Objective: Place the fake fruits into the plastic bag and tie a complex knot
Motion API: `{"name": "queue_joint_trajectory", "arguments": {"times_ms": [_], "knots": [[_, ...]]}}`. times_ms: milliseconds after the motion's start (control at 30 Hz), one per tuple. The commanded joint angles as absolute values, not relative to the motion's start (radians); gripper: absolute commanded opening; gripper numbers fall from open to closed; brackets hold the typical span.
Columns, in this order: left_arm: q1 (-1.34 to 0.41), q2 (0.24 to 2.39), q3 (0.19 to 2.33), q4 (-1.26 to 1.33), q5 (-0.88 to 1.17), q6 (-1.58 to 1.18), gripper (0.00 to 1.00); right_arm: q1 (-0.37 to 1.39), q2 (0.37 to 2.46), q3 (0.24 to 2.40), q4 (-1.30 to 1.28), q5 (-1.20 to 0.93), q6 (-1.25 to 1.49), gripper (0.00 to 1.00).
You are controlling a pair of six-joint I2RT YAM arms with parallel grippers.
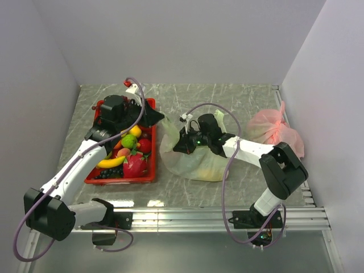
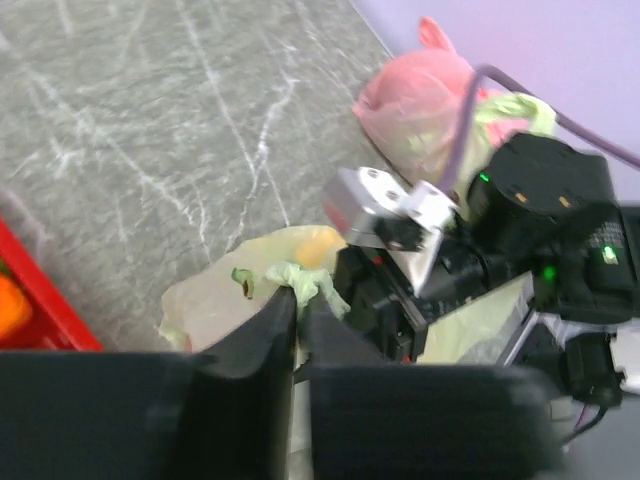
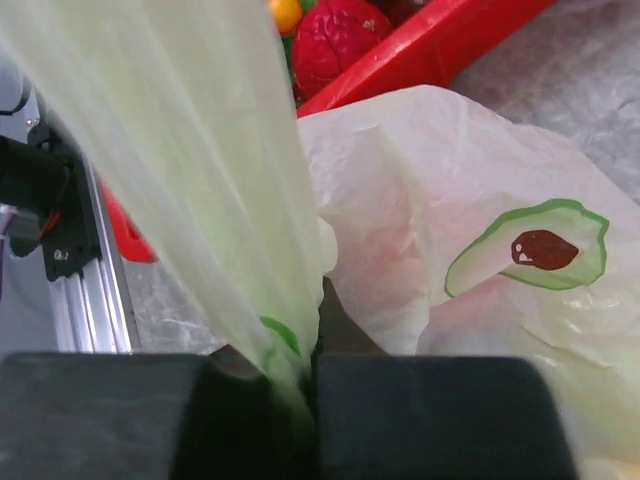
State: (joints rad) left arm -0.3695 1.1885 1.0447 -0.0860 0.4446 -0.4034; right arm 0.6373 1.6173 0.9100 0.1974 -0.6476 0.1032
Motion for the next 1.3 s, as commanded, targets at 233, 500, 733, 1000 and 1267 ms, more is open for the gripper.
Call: {"name": "queue_joint_trajectory", "arguments": {"times_ms": [233, 500, 733, 1000, 1267], "knots": [[-0.219, 1.008, 0.948, -0.071, 0.672, -0.296, 0.73, 0.637, 1.582, 0.969, 0.08, -0.702, 0.045, 0.0], [-0.221, 0.926, 0.669, 0.156, 0.824, -0.389, 0.87, 0.626, 1.577, 0.994, 0.046, -0.805, 0.029, 0.0], [-0.331, 1.064, 0.618, 0.351, 0.741, -0.377, 0.92, 0.617, 1.6, 0.983, 0.048, -0.856, 0.021, 0.0], [-0.429, 1.287, 0.65, 0.598, 0.732, -0.483, 0.8, 0.592, 1.621, 0.974, 0.048, -0.884, 0.009, 0.0], [-0.434, 1.411, 0.672, 0.727, 0.716, -0.609, 0.34, 0.583, 1.669, 0.954, 0.074, -0.91, 0.011, 0.0]]}}
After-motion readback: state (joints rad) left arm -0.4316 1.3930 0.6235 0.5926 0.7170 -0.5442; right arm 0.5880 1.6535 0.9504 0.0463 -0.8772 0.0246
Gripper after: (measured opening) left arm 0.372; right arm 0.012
